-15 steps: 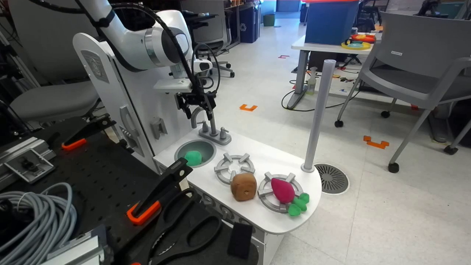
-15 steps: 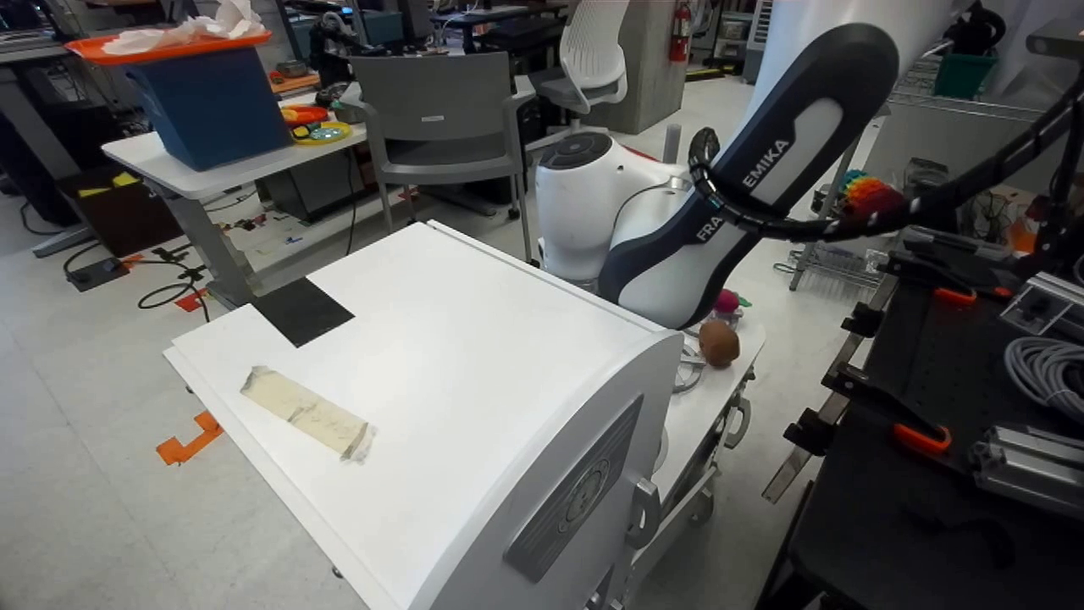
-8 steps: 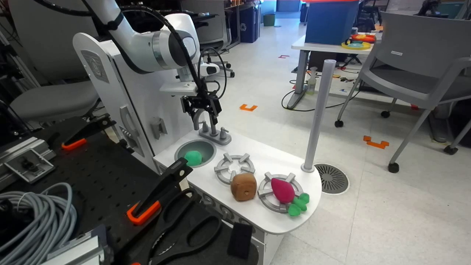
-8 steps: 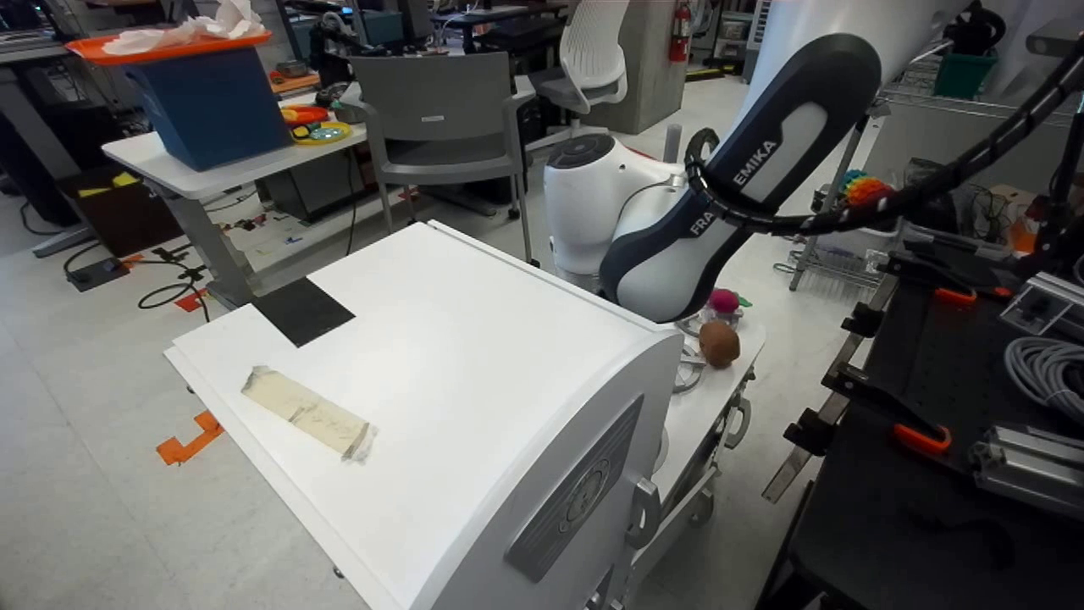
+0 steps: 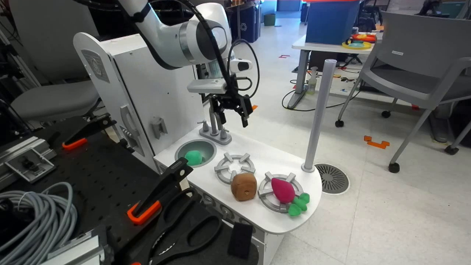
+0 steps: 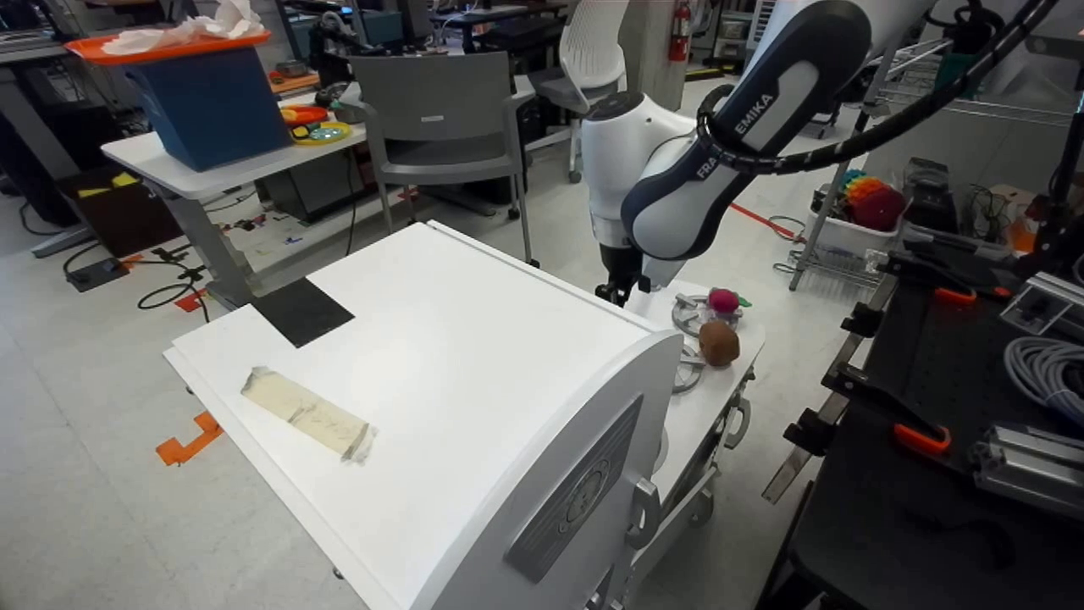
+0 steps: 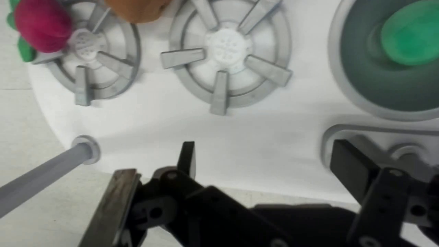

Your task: Move the faucet spout to the right

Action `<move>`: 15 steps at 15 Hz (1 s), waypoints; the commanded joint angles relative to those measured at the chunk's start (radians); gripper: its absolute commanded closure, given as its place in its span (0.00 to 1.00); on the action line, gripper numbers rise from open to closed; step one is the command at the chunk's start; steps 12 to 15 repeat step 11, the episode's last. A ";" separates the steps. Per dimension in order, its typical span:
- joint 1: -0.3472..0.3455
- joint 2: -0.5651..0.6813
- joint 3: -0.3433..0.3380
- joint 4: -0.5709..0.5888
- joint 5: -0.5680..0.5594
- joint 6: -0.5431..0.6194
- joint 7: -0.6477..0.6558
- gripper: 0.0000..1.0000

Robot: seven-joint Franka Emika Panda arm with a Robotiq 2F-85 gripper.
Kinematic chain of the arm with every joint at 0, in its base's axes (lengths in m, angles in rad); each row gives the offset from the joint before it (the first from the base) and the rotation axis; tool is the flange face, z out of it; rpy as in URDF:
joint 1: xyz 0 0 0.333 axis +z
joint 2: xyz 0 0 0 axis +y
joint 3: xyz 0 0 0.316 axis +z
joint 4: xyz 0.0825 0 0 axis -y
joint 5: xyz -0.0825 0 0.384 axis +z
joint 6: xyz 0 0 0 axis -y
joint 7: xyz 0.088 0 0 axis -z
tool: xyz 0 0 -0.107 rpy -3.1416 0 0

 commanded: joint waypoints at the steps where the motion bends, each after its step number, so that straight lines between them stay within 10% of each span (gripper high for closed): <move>1: -0.029 -0.010 -0.048 0.049 0.009 -0.037 0.010 0.00; 7: -0.141 -0.156 0.124 -0.085 0.092 -0.164 -0.197 0.00; 15: -0.116 -0.117 0.101 -0.039 0.081 -0.151 -0.164 0.00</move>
